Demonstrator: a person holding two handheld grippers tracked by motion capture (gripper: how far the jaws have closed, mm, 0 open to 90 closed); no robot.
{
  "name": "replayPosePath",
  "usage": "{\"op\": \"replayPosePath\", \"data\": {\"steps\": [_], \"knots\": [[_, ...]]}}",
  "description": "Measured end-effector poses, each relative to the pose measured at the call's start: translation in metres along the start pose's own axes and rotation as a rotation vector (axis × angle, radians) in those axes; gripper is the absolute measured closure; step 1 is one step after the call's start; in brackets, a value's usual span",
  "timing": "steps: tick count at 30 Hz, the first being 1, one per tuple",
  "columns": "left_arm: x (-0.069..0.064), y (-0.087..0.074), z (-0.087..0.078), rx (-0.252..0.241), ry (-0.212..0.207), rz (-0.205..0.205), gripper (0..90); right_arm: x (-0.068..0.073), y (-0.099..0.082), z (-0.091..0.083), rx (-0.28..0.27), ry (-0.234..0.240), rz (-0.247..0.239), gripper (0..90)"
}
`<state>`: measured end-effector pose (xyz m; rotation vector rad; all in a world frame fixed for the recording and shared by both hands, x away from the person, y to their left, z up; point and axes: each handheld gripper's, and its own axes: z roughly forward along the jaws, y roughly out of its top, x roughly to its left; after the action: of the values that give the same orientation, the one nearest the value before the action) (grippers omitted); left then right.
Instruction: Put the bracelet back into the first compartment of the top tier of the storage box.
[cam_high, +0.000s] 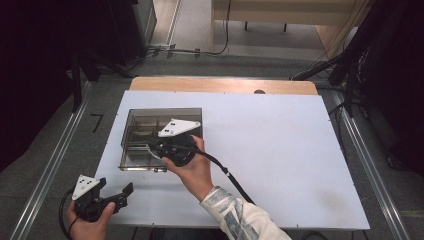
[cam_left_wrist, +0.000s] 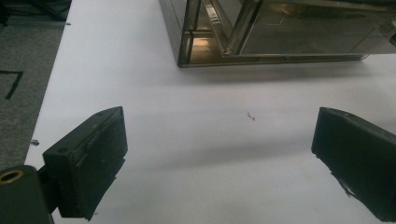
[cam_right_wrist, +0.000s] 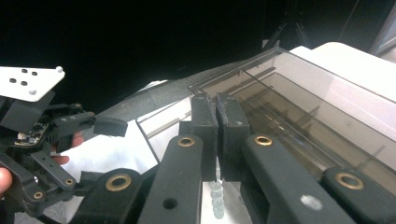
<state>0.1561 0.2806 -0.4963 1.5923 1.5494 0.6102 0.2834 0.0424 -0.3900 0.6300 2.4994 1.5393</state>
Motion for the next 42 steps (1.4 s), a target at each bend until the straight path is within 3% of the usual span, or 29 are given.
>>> {"op": "replayPosePath", "data": {"steps": [22, 32, 36, 42], "knots": [[0.0, 0.0, 0.0, -0.003, -0.008, -0.002, 4.1, 0.02, 0.013, 0.031, 0.008, 0.057, -0.021, 85.1], [0.002, 0.0, 0.0, -0.006, -0.011, -0.009, 4.1, 0.026, 0.011, 0.051, 0.044, 0.084, -0.031, 85.1], [0.002, 0.0, 0.0, -0.004, -0.012, -0.008, 4.1, 0.025, 0.009, 0.058, 0.074, 0.074, -0.027, 85.1], [0.002, 0.0, 0.0, -0.003, -0.012, -0.007, 4.1, 0.021, 0.006, 0.063, 0.127, 0.013, -0.038, 85.1]]}}
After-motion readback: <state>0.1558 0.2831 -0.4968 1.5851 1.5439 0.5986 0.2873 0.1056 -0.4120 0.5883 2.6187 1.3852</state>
